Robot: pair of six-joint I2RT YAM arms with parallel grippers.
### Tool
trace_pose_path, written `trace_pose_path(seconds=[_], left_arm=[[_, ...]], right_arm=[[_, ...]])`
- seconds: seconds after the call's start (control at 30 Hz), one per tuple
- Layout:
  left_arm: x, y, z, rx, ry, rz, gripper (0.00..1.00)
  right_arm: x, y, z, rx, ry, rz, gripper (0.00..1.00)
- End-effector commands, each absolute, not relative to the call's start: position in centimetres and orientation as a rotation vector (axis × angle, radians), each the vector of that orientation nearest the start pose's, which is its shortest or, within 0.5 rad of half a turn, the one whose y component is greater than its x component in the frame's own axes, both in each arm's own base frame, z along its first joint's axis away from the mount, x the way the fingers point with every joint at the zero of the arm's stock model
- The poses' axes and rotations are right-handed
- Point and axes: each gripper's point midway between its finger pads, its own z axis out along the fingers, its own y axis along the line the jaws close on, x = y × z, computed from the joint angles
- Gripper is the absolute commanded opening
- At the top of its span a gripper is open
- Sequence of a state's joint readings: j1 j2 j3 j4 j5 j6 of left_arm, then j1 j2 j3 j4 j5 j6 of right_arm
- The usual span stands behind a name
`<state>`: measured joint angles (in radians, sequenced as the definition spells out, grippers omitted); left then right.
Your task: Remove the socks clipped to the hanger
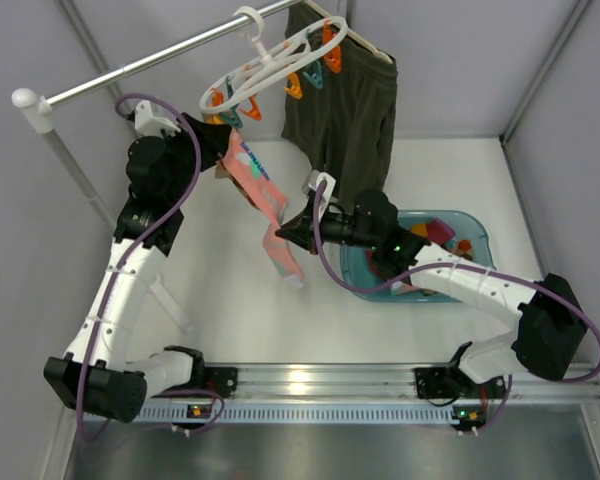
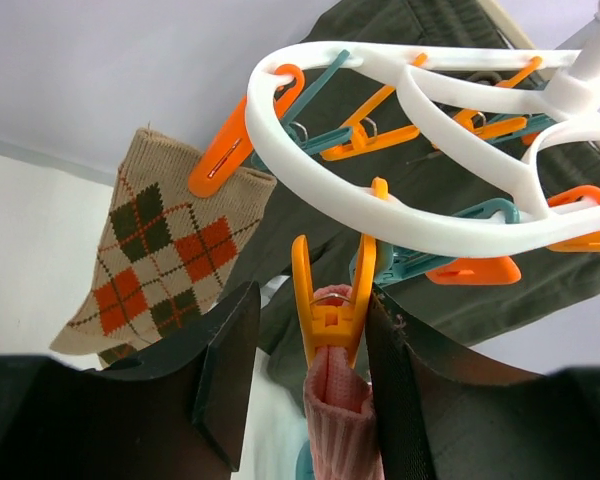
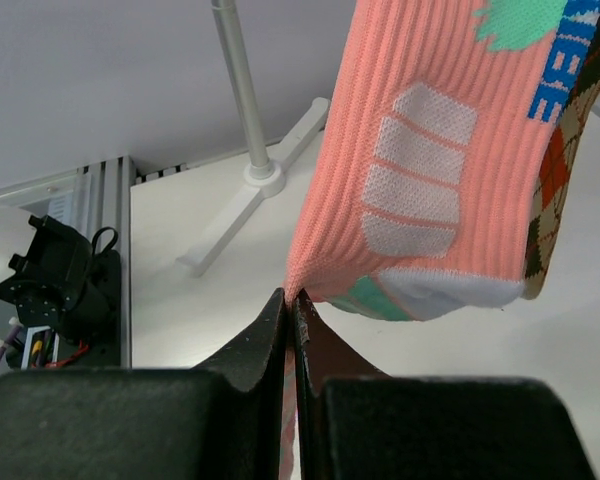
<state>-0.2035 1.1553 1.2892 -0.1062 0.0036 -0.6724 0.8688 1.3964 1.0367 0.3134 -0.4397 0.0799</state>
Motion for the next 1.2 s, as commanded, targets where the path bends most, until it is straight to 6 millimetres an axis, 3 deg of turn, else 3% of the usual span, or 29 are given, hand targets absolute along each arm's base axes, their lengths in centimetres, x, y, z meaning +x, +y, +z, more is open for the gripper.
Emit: trace_pose_path(seconds=[0.0, 0.1, 0.3, 0.43, 0.47, 0.57, 0.6, 0.8, 0.83, 0.87, 0.9, 0.93, 1.0, 1.03, 1.07, 1.1, 1.13, 1.17], left_arm=[[38.7, -10.6, 45.3, -0.314, 1.458, -0.689, 0.50], [39.2, -11.2, 46.2, -0.263, 1.432, -0.698, 0.59], [41.2, -11.2, 46.5, -0.235, 1.436, -0.649, 0.59], [41.8, -11.1, 46.8, -0.230, 1.432, -0.631, 0.41], [41.9, -11.2, 46.6, -0.232, 1.437, -0.634, 0.25], [41.8, -11.3, 46.4, -0.234, 1.442, -0.642, 0.10], [41.9, -11.4, 46.2, -0.234, 1.446, -0.645, 0.01], [41.1, -11.3, 45.4, -0.249, 1.458, -0.657, 0.01], [41.0, -11.3, 45.2, -0.249, 1.463, -0.660, 0.11], [40.5, -11.3, 44.6, -0.255, 1.471, -0.669, 0.22], [40.3, -11.3, 44.2, -0.260, 1.477, -0.674, 0.41], [40.0, -11.4, 44.0, -0.261, 1.481, -0.683, 0.50], [39.1, -11.4, 43.3, -0.257, 1.491, -0.690, 0.65], [38.8, -11.4, 42.8, -0.262, 1.499, -0.697, 0.75], [38.5, -11.4, 42.6, -0.262, 1.501, -0.701, 0.80], [37.5, -11.2, 43.1, -0.261, 1.481, -0.711, 0.84], [37.2, -11.2, 41.8, -0.276, 1.503, -0.714, 0.97], [36.8, -11.0, 41.7, -0.281, 1.500, -0.713, 0.98]], right_arm=[[22.8, 39.4, 34.3, -0.962, 1.261, 1.112, 0.00], [22.2, 39.5, 34.0, -0.985, 1.259, 1.135, 0.00], [21.5, 39.5, 33.1, -1.016, 1.266, 1.160, 0.00], [21.4, 39.5, 32.7, -1.023, 1.270, 1.164, 0.00], [21.4, 39.5, 32.6, -1.024, 1.273, 1.164, 0.00], [21.5, 39.4, 32.2, -1.019, 1.285, 1.157, 0.00], [21.4, 39.2, 31.7, -1.019, 1.295, 1.152, 0.00], [21.2, 36.1, 30.2, -0.934, 1.348, 1.063, 0.00], [20.9, 35.1, 31.5, -0.907, 1.325, 1.046, 0.00], [21.7, 34.0, 30.6, -0.854, 1.398, 0.979, 0.00], [22.1, 33.0, 30.7, -0.815, 1.424, 0.940, 0.00], [23.2, 30.8, 32.1, -0.701, 1.435, 0.849, 0.00], [24.2, 27.7, 30.9, -0.563, 1.556, 0.726, 0.00], [24.5, 25.4, 31.4, -0.467, 1.577, 0.664, 0.00], [26.1, 22.3, 31.2, -0.299, 1.616, 0.530, 0.00], [25.9, 20.4, 29.0, -0.229, 1.715, 0.465, 0.00], [26.1, 18.1, 29.3, -0.131, 1.717, 0.413, 0.00], [26.0, 17.1, 28.3, -0.100, 1.745, 0.396, 0.00]])
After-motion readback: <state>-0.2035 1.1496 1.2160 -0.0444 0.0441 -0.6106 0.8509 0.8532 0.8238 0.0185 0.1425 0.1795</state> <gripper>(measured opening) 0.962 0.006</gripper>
